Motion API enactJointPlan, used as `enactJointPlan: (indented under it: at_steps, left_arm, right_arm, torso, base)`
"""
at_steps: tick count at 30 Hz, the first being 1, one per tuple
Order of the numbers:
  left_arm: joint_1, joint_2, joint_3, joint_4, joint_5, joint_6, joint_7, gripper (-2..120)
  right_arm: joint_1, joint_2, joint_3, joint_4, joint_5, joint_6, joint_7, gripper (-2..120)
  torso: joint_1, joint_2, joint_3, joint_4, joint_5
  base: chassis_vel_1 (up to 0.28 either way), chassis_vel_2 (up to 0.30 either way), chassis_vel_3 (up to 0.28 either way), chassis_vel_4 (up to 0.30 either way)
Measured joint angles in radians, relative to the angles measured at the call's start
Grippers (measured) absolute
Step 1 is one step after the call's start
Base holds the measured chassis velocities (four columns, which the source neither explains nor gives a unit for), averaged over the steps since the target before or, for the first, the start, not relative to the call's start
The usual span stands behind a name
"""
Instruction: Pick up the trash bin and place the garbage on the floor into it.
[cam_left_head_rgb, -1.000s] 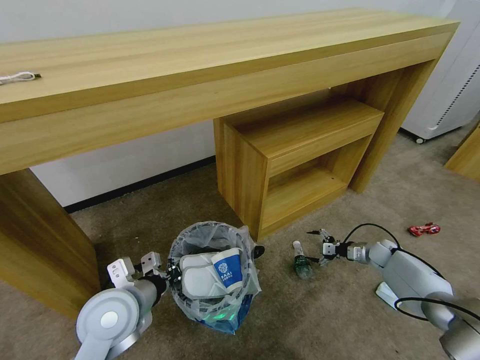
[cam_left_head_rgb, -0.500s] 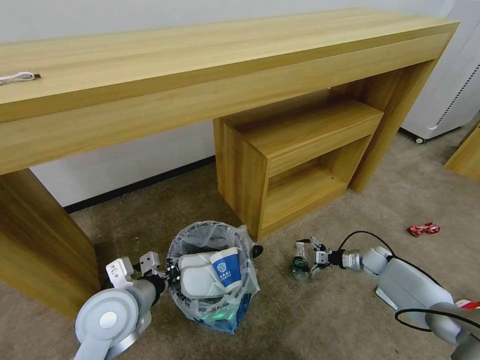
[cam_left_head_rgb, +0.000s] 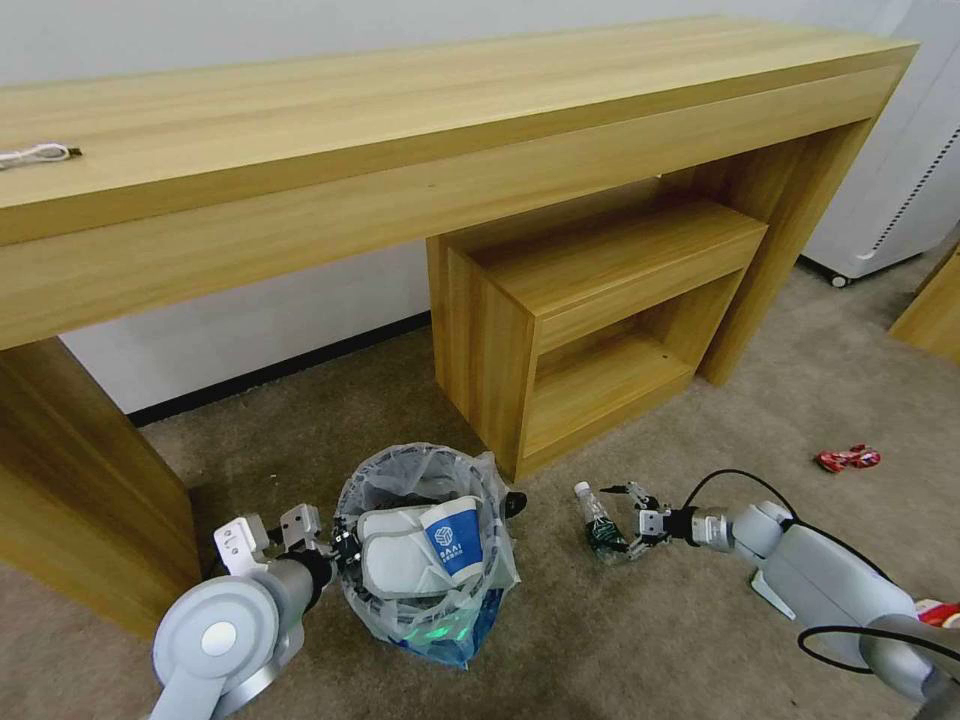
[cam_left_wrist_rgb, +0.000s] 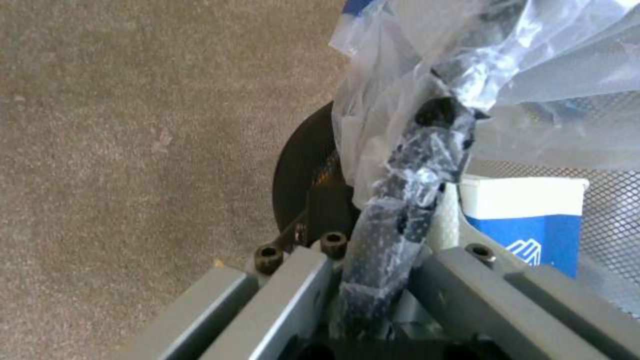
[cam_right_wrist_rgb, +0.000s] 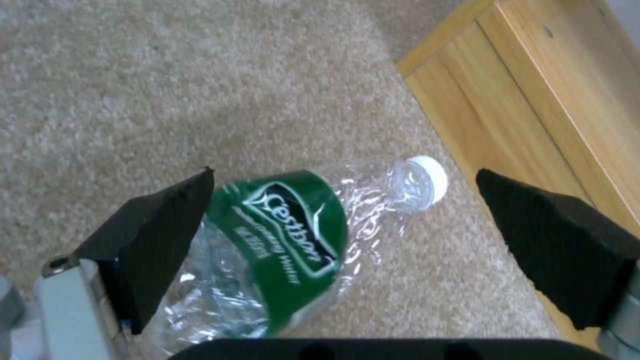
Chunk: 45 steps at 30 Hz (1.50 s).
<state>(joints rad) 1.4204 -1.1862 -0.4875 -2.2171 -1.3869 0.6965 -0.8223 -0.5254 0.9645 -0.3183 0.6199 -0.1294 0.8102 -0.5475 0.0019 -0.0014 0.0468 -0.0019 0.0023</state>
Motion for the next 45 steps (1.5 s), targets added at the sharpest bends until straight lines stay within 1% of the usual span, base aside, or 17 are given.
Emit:
enactJointPlan:
  at_steps: [14, 21, 26, 29, 45]
  left_arm:
    - [0.007, -0.002, -0.005, -0.004, 0.005, 0.000, -0.001, 0]
    - [0.004, 0.002, 0.002, -0.004, 0.005, 0.000, -0.001, 0]
    - [-0.002, -0.003, 0.016, 0.003, 0.006, 0.000, -0.001, 0]
    - [-0.002, -0.003, 0.017, 0.004, 0.007, 0.000, -0.002, 0]
    - [-0.007, 0.001, 0.025, 0.014, 0.005, -0.001, -0.002, 0]
  right_arm:
    - [-0.018, -0.035, -0.007, 0.071, 0.062, 0.000, 0.001, 100]
    - [-0.060, -0.047, 0.038, 0.065, 0.085, 0.000, 0.017, 100]
    - [-0.081, -0.043, 0.059, 0.059, 0.090, -0.001, 0.032, 100]
    - [-0.090, -0.040, 0.059, 0.058, 0.113, -0.001, 0.037, 100]
    - [-0.117, -0.002, 0.062, 0.007, 0.164, -0.002, 0.059, 100]
  torso:
    - [0.000, 0.000, 0.000, 0.0001, 0.0000]
    - [0.000, 0.000, 0.000, 0.0001, 0.0000]
    - [0.000, 0.000, 0.000, -0.0001, 0.0000]
    - [0.000, 0.000, 0.000, 0.0002, 0.0000]
    - [0.000, 0.000, 0.000, 0.0001, 0.0000]
  base:
    - [0.000, 0.000, 0.000, 0.000]
    - [0.000, 0.000, 0.000, 0.000]
    - [0.000, 0.000, 0.000, 0.000]
    - [0.000, 0.000, 0.000, 0.000]
    - [0.000, 0.000, 0.000, 0.000]
